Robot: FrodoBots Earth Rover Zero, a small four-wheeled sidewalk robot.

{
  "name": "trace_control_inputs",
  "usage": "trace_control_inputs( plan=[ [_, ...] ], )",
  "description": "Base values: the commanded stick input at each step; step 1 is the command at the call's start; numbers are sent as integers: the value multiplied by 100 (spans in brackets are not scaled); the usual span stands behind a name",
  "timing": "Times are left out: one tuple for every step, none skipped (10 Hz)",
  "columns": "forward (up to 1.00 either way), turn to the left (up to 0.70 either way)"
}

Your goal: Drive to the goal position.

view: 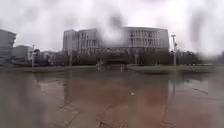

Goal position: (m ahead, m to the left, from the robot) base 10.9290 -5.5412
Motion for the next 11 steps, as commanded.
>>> trace_control_inputs(
  plan=[
    [70, 0],
    [70, 0],
    [70, 0],
    [70, 0],
    [70, 0],
    [70, 0],
    [70, 0],
    [70, 0],
    [70, 0],
    [70, 0],
    [70, 0]
  ],
)
